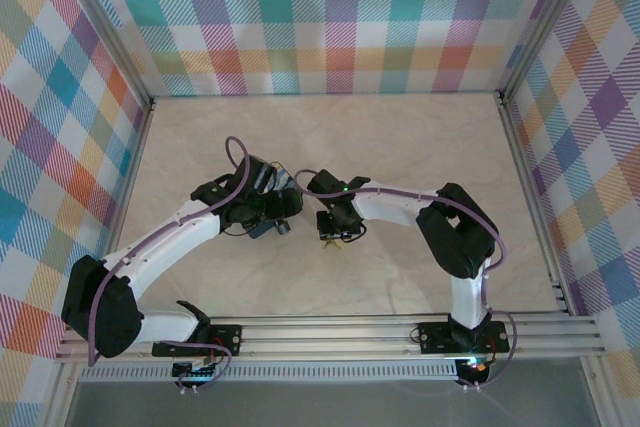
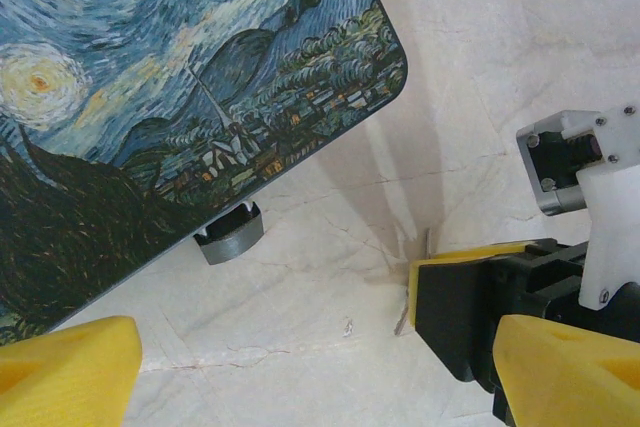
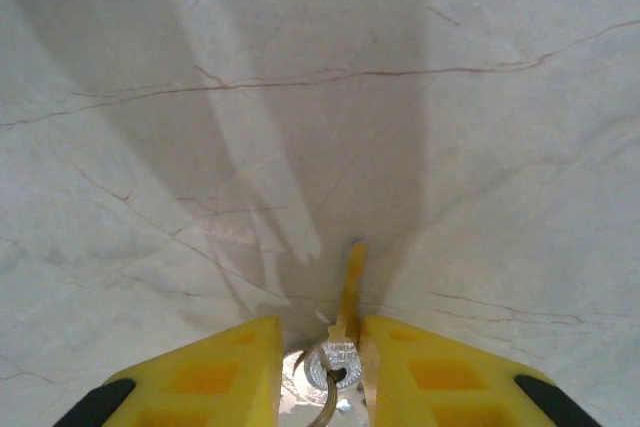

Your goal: Unlock the padlock with the key

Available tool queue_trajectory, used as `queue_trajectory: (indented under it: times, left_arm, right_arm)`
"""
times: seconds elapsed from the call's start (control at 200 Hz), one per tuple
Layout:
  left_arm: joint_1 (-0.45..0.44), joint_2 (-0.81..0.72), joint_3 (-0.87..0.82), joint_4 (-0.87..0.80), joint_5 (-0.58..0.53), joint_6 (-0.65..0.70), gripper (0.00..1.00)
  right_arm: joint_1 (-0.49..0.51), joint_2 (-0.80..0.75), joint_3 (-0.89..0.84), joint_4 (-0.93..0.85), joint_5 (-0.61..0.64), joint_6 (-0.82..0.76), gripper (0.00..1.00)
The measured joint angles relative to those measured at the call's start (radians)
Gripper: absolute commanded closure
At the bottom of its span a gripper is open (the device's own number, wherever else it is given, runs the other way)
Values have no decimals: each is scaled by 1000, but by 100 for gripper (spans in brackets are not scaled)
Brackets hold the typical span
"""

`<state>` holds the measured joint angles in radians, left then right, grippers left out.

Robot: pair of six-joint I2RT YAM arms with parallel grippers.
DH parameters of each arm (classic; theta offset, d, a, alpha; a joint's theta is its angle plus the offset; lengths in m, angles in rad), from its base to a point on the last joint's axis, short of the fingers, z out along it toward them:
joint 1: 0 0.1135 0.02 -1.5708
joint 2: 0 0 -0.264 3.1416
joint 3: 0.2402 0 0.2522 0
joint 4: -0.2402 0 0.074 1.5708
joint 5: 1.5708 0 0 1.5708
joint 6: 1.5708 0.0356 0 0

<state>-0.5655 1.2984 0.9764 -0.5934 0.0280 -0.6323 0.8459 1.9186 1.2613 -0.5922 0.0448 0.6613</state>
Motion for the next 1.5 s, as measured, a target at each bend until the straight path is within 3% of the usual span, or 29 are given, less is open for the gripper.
queue_trajectory:
  times: [0.41,0.635,0.77,0.88,1.18,1.5]
  left_arm:
    - [0,0,0,0,-3,0,9]
    - [0,0,0,-5,-3,0,9]
    - [0,0,1,-6,-3,0,9]
    - [0,0,3,-6,-3,0,9]
    - [0,0,16,-6,-3,0,9]
    - [0,1,21,-7,-2,0,9]
  right_arm:
    - [6,-8,-5,-11,33,4,92]
    - [6,-24,-21,-21,61,-18,93]
    - [6,-26,-23,-30,69,-31,91]
    - [6,-44,-23,-32,72,-44,83]
    - [6,-107,-23,-64,99,-79,72]
    - [6,-65,-36,-78,111,-78,71]
